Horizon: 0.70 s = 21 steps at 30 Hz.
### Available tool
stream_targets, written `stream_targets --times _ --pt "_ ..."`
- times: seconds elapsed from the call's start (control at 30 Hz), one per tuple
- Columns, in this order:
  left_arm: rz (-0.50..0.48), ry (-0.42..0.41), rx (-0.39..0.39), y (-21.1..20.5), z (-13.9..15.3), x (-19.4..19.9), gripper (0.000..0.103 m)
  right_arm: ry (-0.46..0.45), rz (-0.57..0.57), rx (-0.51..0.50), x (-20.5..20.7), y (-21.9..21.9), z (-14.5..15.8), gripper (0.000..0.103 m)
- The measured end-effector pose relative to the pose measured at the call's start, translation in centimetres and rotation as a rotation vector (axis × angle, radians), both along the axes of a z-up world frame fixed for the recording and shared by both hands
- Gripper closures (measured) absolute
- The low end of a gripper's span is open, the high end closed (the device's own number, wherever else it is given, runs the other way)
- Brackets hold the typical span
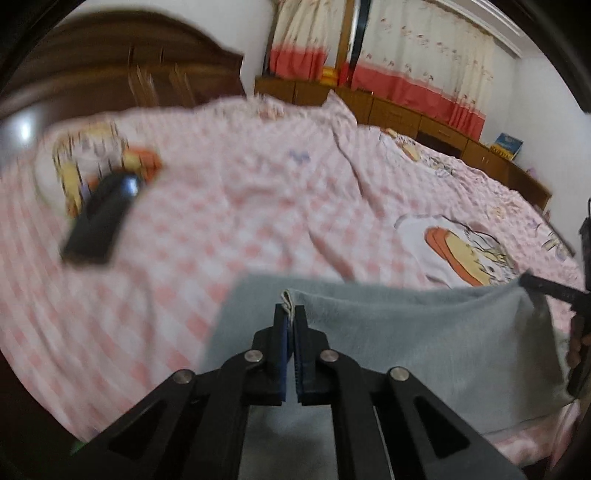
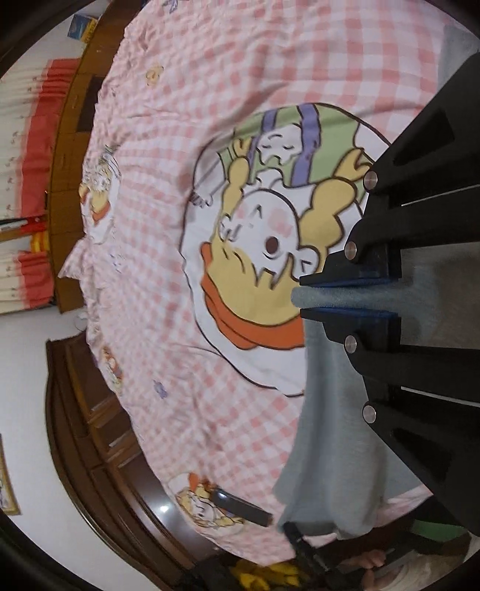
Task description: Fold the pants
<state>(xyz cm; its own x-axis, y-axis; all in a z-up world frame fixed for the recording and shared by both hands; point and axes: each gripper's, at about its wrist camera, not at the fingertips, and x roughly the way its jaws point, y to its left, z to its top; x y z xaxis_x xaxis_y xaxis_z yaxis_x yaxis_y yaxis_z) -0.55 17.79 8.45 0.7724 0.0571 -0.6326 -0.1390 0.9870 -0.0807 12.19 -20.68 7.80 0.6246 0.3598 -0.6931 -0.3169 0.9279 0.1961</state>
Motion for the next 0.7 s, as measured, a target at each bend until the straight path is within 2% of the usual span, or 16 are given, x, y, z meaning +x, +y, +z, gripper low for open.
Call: stream_targets --times 0.17,0.27,0.37,0.43,0.47,0.6,0.7 --pt "-0.03 0.016 0.073 0.9 1.0 4.3 0.1 0.012 -0.052 -0.017 1.4 0.6 -1.7 0.094" --pt "-0.066 0.096 0.13 0.7 -1.0 7.8 0.1 0.029 -0.061 -0.095 2.0 1.5 -3.6 0.093" --pt "-0.073 0.18 0.173 0.4 -3.9 9.6 0.099 0.052 -0.07 -0.146 2.3 2.1 -5.0 0.093" --pt "-0.062 0.196 0.194 0.4 -5.1 9.6 0.093 0.058 -0.083 -0.147 2.4 2.1 -5.1 0.09" --pt "-0.056 0.19 0.203 0.4 -5.3 9.5 0.088 0.064 -0.089 -0.146 2.4 2.0 -5.0 0.085" --pt "-0.036 0.17 0.24 1.0 -4.6 8.2 0.069 0.072 -0.134 -0.141 1.9 1.5 -3.7 0.074" --pt "-0.025 0.161 0.243 2.1 -3.4 6.8 0.068 0.043 -0.144 -0.112 0.0 1.0 -1.7 0.07"
